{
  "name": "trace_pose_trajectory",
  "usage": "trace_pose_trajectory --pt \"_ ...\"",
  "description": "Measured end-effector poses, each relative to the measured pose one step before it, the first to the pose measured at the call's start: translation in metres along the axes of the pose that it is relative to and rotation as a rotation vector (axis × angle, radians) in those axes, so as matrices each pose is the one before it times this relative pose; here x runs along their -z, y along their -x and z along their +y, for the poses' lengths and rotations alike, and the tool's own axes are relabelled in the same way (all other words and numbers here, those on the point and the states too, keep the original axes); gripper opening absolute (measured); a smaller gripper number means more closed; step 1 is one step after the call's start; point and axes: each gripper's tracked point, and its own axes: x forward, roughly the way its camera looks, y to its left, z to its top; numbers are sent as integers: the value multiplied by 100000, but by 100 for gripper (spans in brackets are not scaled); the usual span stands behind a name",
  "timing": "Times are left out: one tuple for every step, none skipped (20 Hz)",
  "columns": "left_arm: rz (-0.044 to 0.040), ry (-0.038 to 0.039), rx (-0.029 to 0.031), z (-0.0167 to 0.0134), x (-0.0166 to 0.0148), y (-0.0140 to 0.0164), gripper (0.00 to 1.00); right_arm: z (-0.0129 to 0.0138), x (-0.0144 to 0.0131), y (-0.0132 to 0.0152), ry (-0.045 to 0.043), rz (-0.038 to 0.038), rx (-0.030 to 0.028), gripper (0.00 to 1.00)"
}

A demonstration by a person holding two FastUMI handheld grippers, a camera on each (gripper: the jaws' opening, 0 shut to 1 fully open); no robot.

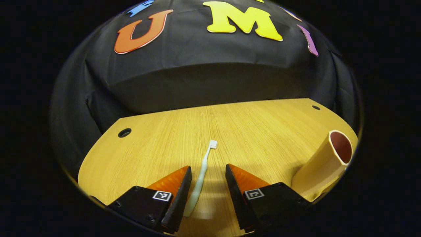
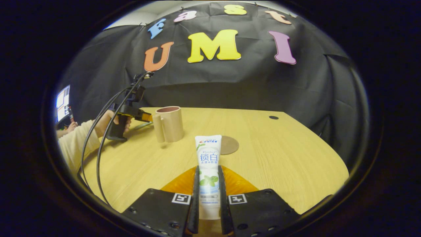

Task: Put the toothbrush and toothpaste on the desktop into the cup, then pick up the cup and place it on the coaster on the desktop.

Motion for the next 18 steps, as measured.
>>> trace_pose_trajectory --pt "638 -297 117 -158 -140 -220 60 232 48 -75 -446 109 -496 27" --pt "1665 -398 228 -97 380 32 43 110 -15 26 57 335 -142 27" --pt "1339 70 -317 -50 278 91 36 61 60 78 291 -243 -94 26" --pt "665 572 -64 -90 93 170 29 59 -99 83 345 -339 -62 27" --pt "528 516 -266 -44 55 45 25 77 16 102 199 -240 -128 27" --pt "1071 785 -682 -142 304 25 23 21 -29 137 -170 -228 -129 27" --pt "282 910 -761 -57 70 59 22 -48 -60 127 -447 -261 -175 27" --pt "144 1224 -912 -35 68 204 19 -68 -146 151 -344 -329 -100 27" --pt "37 1652 -679 -12 112 212 17 -186 -144 161 -99 -543 186 27" --pt "-254 2088 -272 7 189 253 14 -235 -246 161 -105 -681 416 27" --pt "-1062 2673 216 0 39 355 13 -161 -105 118 -354 -630 384 27" --pt "-1916 3001 621 -32 -262 513 11 -214 -106 64 -545 -241 242 27" --pt "-2164 3234 886 -15 -324 563 11 -38 66 175 -501 -103 -33 27" --pt "-2472 2798 230 -19 -300 490 10 -37 -58 76 -241 -34 -31 27" --pt "-1125 1719 -201 27 -207 451 10 -18 55 -15 -19 54 92 27" --pt "-1636 1500 -168 111 -263 528 8 136 -2 -23 249 120 -127 27" --pt "-452 879 1130 -267 -267 369 8 179 67 78 297 -10 -363 27" --pt "-266 343 -289 -58 -55 481 8 142 -32 65 196 -163 -195 27"
